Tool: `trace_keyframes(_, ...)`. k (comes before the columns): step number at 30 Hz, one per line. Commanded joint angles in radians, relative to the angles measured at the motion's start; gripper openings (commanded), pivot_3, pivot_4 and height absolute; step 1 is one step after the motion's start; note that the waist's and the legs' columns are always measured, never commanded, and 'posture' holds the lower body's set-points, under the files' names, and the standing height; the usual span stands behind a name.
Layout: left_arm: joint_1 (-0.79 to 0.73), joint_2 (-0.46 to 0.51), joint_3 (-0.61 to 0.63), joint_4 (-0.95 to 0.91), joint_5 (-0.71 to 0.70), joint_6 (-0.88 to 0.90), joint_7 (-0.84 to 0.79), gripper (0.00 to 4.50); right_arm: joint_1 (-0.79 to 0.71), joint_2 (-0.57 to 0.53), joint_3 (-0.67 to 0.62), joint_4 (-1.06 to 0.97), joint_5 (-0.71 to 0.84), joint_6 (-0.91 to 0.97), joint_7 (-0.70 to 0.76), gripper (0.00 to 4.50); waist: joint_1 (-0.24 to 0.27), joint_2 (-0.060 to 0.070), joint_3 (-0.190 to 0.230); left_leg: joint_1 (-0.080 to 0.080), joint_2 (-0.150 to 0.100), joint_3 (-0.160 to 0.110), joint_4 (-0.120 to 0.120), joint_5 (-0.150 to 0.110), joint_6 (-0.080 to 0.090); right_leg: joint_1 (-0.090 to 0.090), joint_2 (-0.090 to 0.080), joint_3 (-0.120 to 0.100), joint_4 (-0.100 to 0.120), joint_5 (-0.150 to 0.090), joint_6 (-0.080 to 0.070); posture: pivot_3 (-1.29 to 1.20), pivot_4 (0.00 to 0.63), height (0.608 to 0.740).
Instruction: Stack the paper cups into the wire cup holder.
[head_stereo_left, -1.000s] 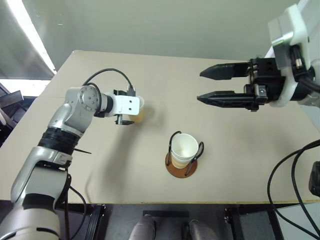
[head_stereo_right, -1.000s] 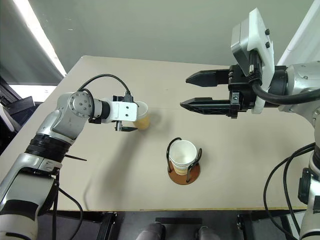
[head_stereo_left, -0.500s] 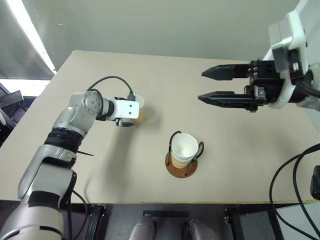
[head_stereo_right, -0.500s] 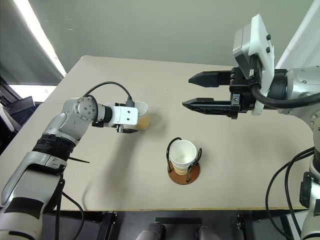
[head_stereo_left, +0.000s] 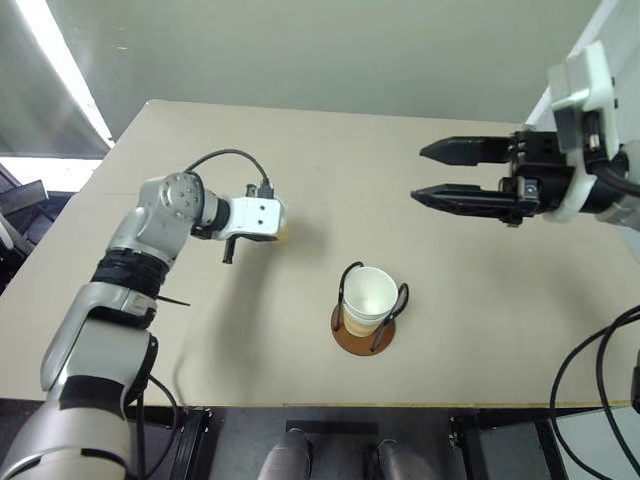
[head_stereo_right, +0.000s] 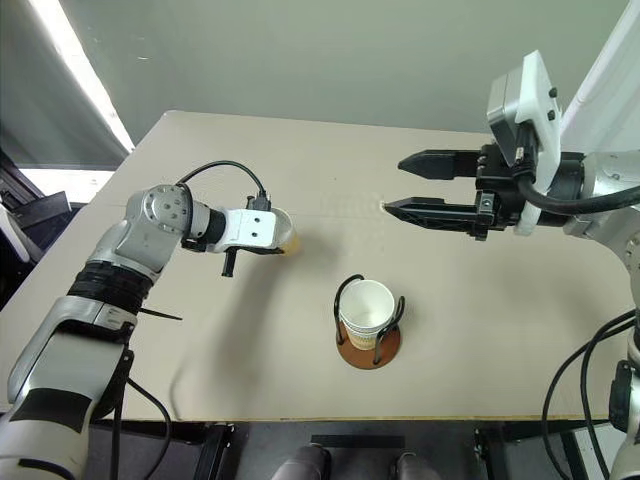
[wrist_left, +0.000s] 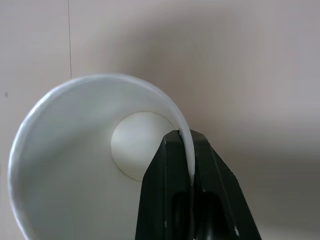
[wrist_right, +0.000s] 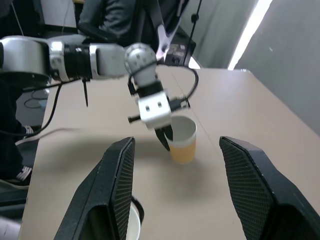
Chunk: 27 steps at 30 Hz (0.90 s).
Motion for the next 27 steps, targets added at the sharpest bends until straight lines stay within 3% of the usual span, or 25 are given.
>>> trace_keyframes(1, -0.008, 0.017, 0.059, -0.177, -0.117, 0.107, -0.102, 0.02, 0.022, -0.059, -0.043, -0.016, 0.022, 0.003, 0.043, 2.7, 0.002, 0.0, 0.0, -0.001, 0.0, 0.0, 0.0, 0.0, 0.0, 0.0, 0.0, 0.0, 0.0, 0.0, 0.0, 0.0, 0.15, 0.74)
trace_keyframes(11, -0.061, 0.0, 0.113, -0.546, -0.394, 0.501, -0.245, 0.02, 0.168, -0.237, -0.142, -0.074, 0.102, 0.088, 0.097, 2.7, 0.004, 0.0, 0.0, -0.002, 0.0, 0.001, 0.002, 0.0, 0.0, 0.0, 0.0, 0.0, 0.0, 0.001, 0.002, 0.0, 0.15, 0.74)
trace_keyframes(21, -0.18, -0.046, 0.075, -0.53, -0.478, 0.579, -0.295, 0.02, 0.254, -0.263, -0.231, -0.143, 0.135, 0.064, 0.056, 2.7, 0.004, 0.0, 0.0, 0.001, 0.0, 0.001, 0.004, -0.001, 0.002, 0.003, 0.0, 0.001, 0.001, 0.001, 0.003, 0.0, 0.15, 0.74)
trace_keyframes(27, -0.211, -0.086, 0.018, -0.521, -0.515, 0.579, -0.31, 0.02, 0.266, -0.338, -0.293, -0.132, 0.147, 0.076, 0.082, 2.7, 0.007, 0.001, 0.0, -0.001, 0.0, 0.001, 0.008, -0.003, 0.005, 0.004, -0.001, 0.001, 0.0, 0.001, 0.006, 0.0, 0.15, 0.74)
